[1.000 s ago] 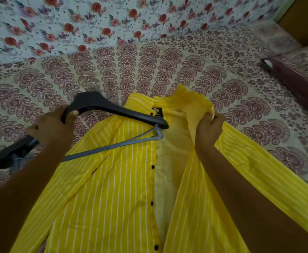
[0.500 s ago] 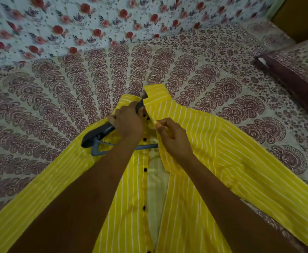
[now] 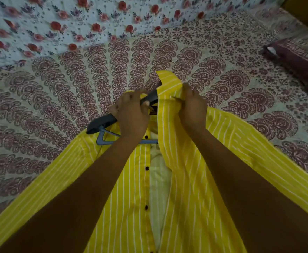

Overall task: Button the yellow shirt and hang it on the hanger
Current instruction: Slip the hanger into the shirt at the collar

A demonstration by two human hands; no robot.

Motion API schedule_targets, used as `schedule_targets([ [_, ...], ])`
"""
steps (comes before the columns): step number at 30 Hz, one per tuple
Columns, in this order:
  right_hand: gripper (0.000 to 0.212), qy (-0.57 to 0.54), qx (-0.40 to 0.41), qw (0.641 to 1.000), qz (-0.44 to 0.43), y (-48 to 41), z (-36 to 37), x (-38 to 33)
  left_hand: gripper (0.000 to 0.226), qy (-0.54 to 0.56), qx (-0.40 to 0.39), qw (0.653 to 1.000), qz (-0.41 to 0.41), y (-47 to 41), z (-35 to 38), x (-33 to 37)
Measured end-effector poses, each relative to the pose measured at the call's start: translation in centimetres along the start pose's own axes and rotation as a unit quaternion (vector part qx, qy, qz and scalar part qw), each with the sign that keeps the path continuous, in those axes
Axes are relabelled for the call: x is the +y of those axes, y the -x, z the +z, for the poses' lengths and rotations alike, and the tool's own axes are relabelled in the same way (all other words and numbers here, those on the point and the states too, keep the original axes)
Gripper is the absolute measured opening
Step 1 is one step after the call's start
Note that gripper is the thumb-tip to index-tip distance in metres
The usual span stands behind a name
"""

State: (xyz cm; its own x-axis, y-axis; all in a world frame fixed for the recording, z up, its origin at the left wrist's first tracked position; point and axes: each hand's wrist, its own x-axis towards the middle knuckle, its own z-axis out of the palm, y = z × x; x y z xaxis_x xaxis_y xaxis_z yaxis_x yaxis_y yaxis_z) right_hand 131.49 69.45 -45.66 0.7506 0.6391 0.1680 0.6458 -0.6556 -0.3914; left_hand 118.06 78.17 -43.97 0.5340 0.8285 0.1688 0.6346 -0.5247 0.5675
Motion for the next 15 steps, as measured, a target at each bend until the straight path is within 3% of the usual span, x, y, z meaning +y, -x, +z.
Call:
schedule_targets([
  [2, 0.063, -0.002, 0.015, 1.000, -0.012, -0.1, -0.2, 1.0, 0.025, 0.023, 0.155, 0.988, 0.012, 2.1, -1.2, -0.7],
  [4, 0.062, -0.005, 0.030, 0.999, -0.023, -0.2, -0.5, 2.0, 0.023, 0.033, 0.271, 0.961, -0.047, 4.8, -1.9, -1.6],
  [7, 0.062, 0.004, 0.037, 0.999, -0.012, -0.5, -0.6, 3.2, 0.022, 0.070, 0.325, 0.923, -0.194, 8.7, -1.9, -4.0],
  [9, 0.061, -0.007, 0.045, 0.999, 0.000, -0.8, -0.8, 3.5, 0.019, 0.177, 0.272, 0.922, -0.214, 10.3, -1.2, -5.3],
  [11, 0.064, -0.022, 0.041, 0.999, 0.001, -0.7, -0.9, 3.7, 0.024, 0.215, 0.166, 0.942, -0.199, 10.9, -0.1, -6.0],
  [15, 0.062, -0.064, 0.030, 0.997, 0.016, -0.6, -1.2, 3.5, 0.037, 0.050, -0.065, 0.989, -0.124, 9.4, 1.4, -5.3],
])
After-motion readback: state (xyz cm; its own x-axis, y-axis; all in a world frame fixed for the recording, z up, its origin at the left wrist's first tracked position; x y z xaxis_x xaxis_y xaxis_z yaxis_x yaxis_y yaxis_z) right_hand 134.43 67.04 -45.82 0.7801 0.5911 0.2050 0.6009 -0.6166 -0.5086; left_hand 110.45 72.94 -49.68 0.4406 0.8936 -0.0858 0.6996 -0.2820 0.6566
